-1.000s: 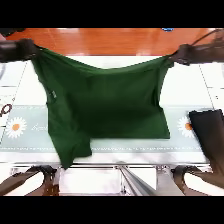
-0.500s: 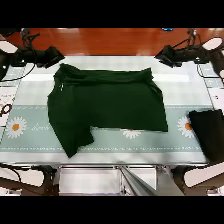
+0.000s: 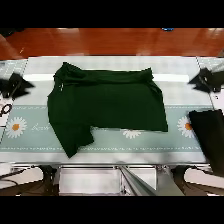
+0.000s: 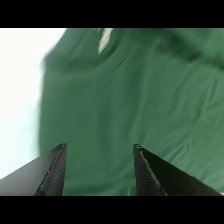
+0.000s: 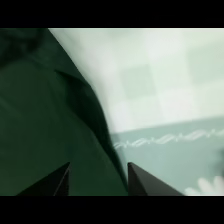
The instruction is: Fold the shirts.
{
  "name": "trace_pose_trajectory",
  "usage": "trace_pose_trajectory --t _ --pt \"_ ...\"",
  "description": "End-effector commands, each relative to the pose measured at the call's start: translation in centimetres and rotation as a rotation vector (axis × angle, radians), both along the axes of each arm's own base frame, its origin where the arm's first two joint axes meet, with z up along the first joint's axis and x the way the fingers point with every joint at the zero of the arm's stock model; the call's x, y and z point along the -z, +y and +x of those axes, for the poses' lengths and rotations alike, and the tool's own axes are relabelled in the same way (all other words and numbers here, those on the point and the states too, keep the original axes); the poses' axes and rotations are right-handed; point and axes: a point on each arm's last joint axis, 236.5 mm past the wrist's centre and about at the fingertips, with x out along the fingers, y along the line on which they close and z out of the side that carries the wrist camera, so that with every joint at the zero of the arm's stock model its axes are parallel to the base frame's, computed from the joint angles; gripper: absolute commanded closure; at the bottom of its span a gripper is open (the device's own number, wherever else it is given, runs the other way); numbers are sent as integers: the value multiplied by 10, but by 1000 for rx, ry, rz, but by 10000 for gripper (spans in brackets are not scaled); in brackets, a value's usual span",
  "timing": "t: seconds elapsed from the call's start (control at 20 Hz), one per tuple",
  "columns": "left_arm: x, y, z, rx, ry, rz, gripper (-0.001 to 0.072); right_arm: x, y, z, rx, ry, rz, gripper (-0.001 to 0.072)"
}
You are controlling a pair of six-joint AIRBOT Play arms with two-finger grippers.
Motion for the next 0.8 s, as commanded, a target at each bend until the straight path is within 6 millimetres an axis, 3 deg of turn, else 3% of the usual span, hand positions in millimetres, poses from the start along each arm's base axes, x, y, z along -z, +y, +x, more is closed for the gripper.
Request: trace_pose_trajectory --t 0.0,0.1,0.3,0.5,0.75 --pt "48 -5 -85 -215 152 -109 200 3 49 -42 48 -170 183 295" --pt "67 -19 -114 -295 256 -237 200 11 68 -68 32 -167 189 298" --pt "82 -30 -117 -273 257 -264 200 24 76 -100 -28 -114 137 298" --pt "96 -41 -99 -266 255 -265 200 22 76 -98 -19 -125 145 298" --pt "123 -70 -92 -171 313 -240 200 18 73 -88 21 -155 152 298"
